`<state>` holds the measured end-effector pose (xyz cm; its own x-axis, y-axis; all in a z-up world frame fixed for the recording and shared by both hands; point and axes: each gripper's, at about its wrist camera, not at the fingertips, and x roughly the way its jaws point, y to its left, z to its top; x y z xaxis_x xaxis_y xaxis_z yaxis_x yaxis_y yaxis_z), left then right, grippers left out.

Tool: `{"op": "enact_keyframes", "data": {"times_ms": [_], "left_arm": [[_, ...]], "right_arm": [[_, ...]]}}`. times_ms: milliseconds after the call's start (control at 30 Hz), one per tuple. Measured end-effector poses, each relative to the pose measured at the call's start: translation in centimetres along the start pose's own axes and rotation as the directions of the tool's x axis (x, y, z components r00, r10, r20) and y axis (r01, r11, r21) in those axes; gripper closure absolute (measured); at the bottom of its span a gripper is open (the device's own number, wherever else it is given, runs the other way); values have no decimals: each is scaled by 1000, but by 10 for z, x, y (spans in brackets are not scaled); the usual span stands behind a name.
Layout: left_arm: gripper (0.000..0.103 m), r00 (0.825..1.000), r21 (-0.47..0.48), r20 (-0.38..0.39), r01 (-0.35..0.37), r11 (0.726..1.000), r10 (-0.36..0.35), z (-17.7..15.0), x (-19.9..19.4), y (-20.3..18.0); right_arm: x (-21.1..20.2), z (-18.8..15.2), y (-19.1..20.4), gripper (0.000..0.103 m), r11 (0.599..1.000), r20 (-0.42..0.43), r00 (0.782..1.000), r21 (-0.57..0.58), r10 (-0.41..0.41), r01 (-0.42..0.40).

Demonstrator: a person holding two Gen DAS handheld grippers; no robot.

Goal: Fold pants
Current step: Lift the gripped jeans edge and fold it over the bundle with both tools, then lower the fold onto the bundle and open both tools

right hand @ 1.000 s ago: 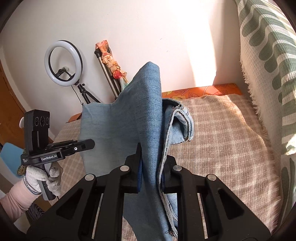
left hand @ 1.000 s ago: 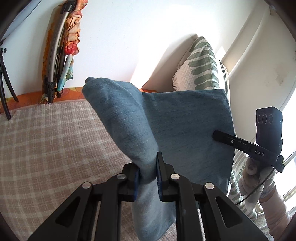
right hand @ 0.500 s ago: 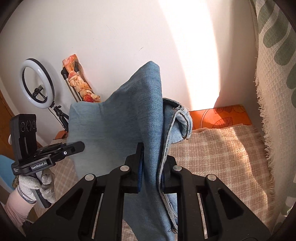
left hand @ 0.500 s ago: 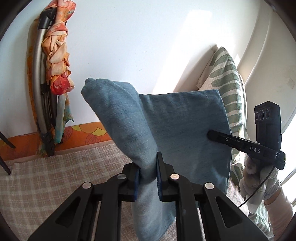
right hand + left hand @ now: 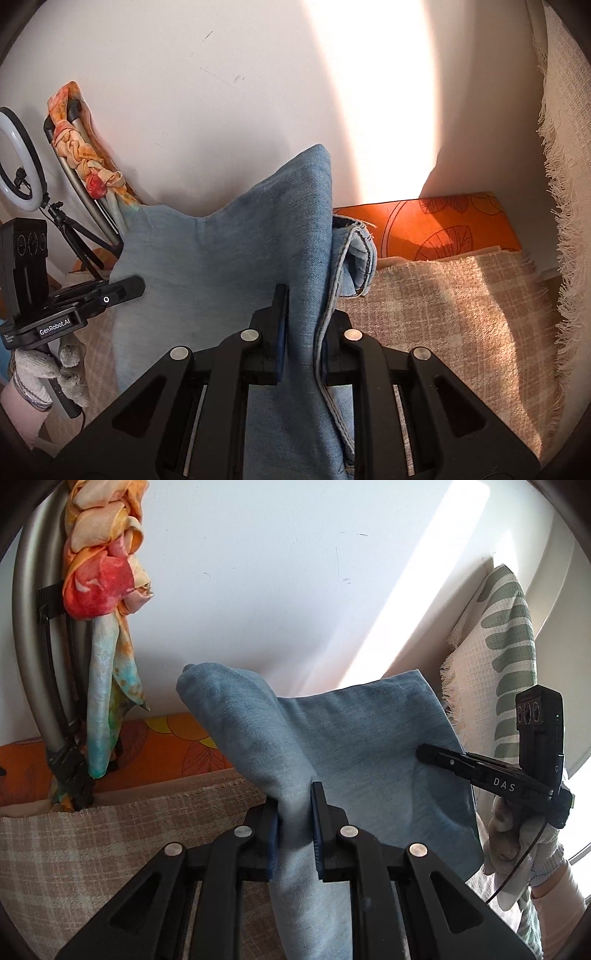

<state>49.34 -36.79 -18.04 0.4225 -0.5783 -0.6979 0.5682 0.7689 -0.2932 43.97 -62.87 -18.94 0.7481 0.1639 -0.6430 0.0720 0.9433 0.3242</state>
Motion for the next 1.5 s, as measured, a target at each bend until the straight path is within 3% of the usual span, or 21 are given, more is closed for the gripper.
{"op": "enact_keyframes", "data": {"times_ms": [333, 600, 800, 867, 1000, 1367, 1500], "left_arm": [[91, 998, 0, -38, -49, 999, 49, 0, 23, 11], [86, 992, 51, -59, -111, 992, 114, 0, 27, 2], [76, 980, 70, -57, -188, 980, 192, -2, 23, 1], [75, 977, 53, -66, -200, 978, 203, -1, 19, 4], [75, 975, 75, -42, -216, 973, 220, -5, 0, 3], [75, 982, 88, -45, -177, 980, 181, -26, -50, -17], [75, 985, 105, -31, -165, 981, 170, -38, -77, -35]], "right_arm": [[17, -2, -11, 88, 998, -29, 998, -2, -59, 59], [13, -2, -11, 55, 981, -26, 981, -19, -193, 193], [-5, -6, -4, 52, 978, 8, 979, -31, -205, 205], [-11, -8, -1, 51, 980, 17, 980, -32, -198, 198], [-23, -15, 7, 35, 976, 34, 977, -51, -210, 211], [-65, -38, 39, 31, 973, 74, 973, -53, -220, 224], [-91, -49, 58, 25, 969, 112, 967, -68, -230, 239]]}}
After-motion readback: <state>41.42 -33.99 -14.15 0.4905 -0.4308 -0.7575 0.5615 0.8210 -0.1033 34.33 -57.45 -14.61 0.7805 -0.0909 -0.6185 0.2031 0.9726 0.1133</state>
